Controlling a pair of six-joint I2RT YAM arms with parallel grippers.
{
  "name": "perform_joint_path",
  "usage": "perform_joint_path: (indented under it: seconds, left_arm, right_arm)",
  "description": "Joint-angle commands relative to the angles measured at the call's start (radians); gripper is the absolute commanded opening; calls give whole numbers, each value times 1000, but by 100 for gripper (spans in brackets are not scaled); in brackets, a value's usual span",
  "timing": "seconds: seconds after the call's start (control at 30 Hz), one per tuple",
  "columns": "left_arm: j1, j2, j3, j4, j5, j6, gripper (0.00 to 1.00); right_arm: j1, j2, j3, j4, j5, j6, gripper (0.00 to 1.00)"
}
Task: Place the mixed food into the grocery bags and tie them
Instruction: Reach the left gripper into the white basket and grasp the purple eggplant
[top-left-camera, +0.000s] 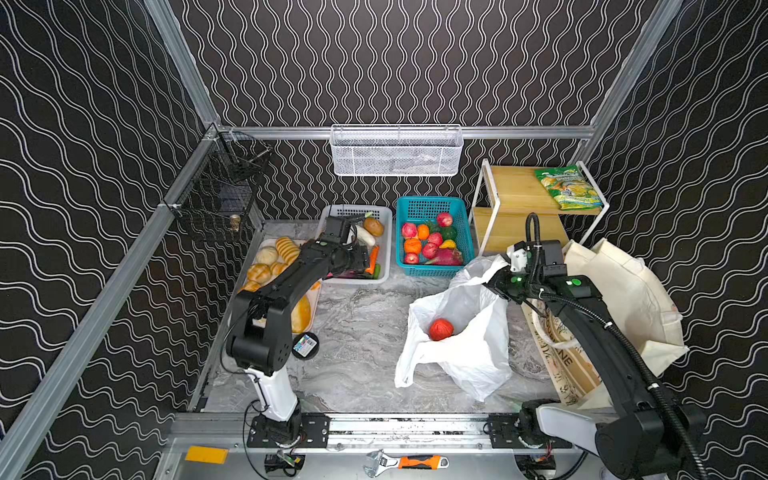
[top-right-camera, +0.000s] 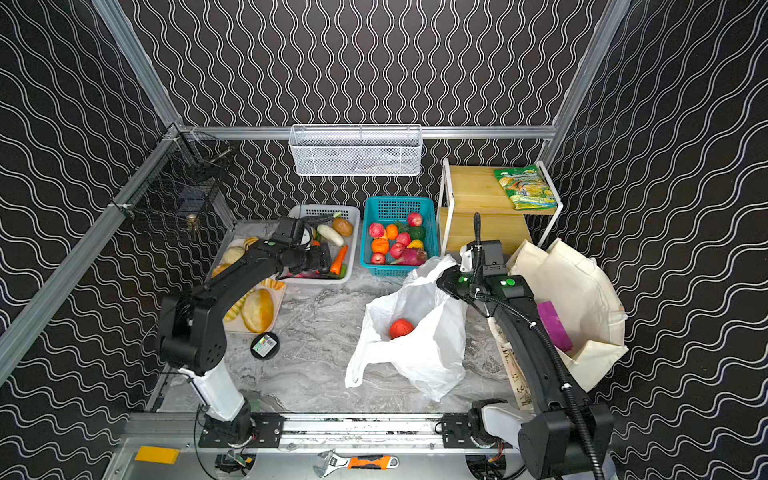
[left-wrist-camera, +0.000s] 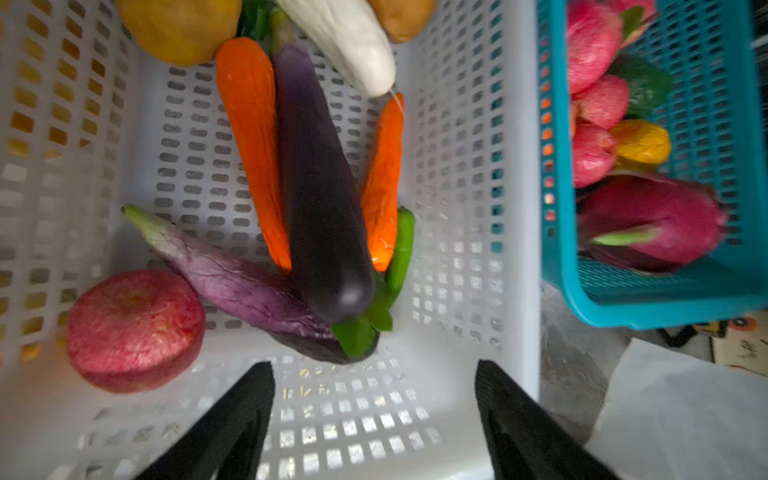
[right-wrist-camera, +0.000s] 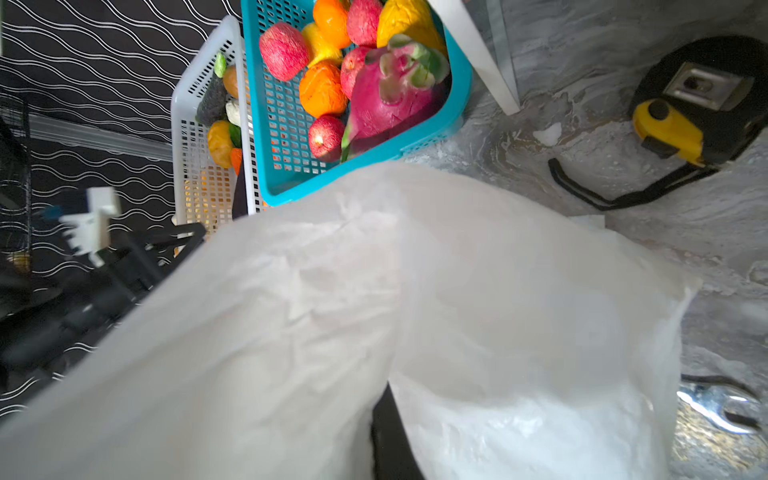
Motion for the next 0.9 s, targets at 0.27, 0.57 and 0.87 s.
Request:
perform_joint_path:
  seconds: [0.27, 0.57, 0.87]
  left_arm:
    - [3, 234, 179, -121, -19, 99, 71]
    - [3, 83, 81, -75, -37, 138, 43]
    - [3, -183, -53, -48, 151, 217, 43]
  right_arm:
    - [0, -3, 16, -5, 20, 5, 0]
    - [0, -14, 5, -4, 32, 8, 0]
    - [1, 3, 11, -2, 33, 3, 0]
